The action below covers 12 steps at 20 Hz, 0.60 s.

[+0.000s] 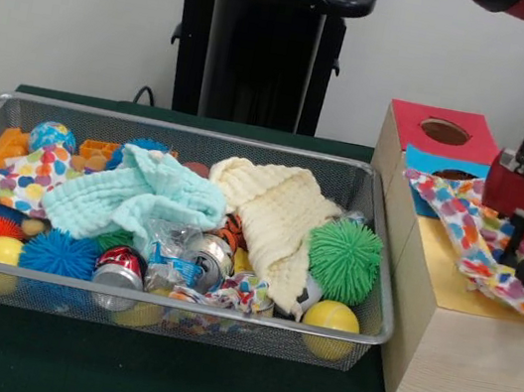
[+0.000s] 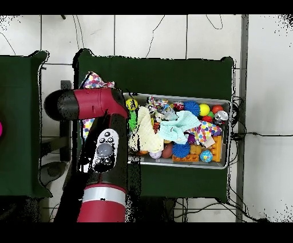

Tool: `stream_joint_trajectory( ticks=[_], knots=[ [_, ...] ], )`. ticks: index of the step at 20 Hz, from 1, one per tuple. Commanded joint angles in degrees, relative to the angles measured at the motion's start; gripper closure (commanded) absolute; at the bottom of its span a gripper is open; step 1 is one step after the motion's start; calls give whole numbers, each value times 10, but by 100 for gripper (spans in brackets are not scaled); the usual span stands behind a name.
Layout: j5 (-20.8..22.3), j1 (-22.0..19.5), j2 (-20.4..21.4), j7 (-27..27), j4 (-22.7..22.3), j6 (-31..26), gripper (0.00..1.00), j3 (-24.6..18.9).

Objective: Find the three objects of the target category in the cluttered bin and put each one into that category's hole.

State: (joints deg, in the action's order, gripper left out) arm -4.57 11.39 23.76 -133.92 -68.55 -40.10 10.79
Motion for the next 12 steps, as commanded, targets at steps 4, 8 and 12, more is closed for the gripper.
stream_joint_trajectory(
  ticks=[4, 8, 12],
  knots=[
    [8, -36, -82, 15, 8, -274, 100, -67],
    [14, -33, -90, 3, 18, -262, 100, -60],
    [17, -29, -102, -9, 25, -212, 100, -55]
  ],
)
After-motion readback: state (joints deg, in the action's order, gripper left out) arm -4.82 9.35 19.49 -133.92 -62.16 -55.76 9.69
